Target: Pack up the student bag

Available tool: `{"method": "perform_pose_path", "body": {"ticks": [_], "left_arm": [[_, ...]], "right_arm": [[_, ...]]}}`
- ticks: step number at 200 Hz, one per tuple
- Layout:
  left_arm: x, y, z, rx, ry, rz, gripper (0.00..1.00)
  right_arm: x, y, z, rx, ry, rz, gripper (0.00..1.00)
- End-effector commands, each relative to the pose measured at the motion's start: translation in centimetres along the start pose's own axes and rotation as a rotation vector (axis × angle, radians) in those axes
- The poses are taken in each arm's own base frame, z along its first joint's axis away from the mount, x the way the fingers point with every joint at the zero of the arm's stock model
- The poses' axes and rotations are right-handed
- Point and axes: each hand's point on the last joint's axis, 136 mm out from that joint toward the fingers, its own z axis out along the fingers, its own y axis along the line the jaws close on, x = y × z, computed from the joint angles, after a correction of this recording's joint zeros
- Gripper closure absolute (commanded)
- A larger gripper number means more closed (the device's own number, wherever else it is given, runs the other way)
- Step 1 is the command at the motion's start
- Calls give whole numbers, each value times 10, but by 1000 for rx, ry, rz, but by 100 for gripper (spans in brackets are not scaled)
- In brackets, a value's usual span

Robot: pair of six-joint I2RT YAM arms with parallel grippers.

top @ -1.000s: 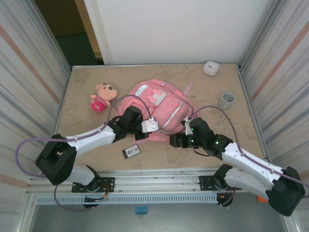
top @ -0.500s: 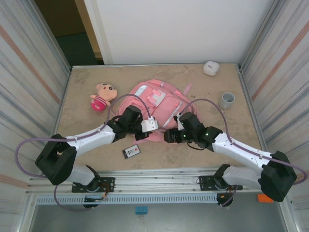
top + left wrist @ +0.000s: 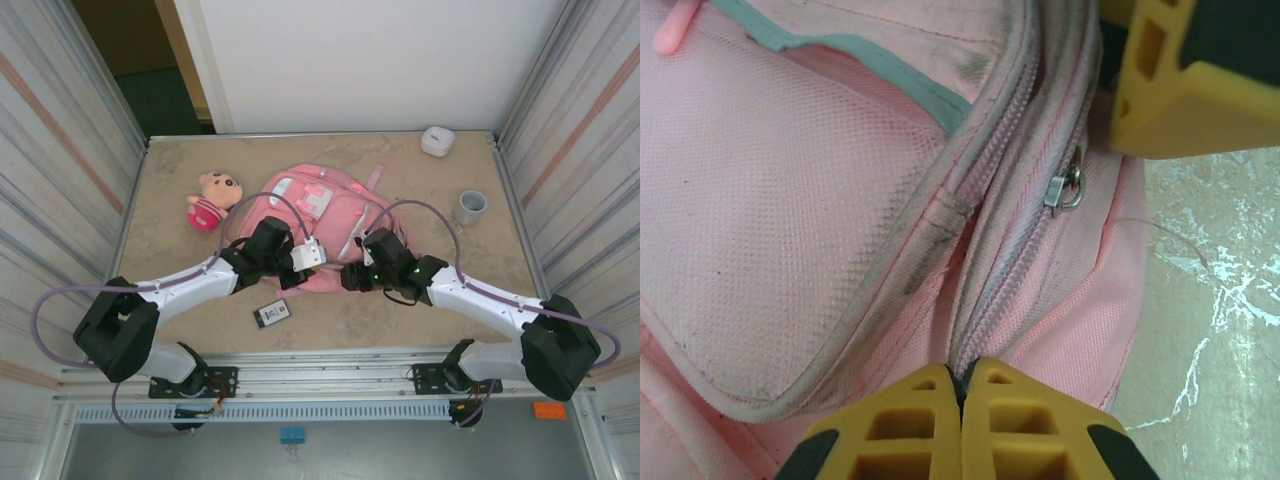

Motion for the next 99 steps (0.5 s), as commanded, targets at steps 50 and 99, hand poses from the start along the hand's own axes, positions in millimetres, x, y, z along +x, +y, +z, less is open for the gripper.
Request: {"method": "perform_pose_path", "body": {"ticks": [50, 99], "left_arm": [[-26, -3, -7, 35, -118, -30, 100], [-22, 1, -8, 10, -105, -44, 93]], "right_arm": [[-46, 56, -16, -210, -153, -122, 81], [-45, 52, -25, -210, -153, -104, 98]]}}
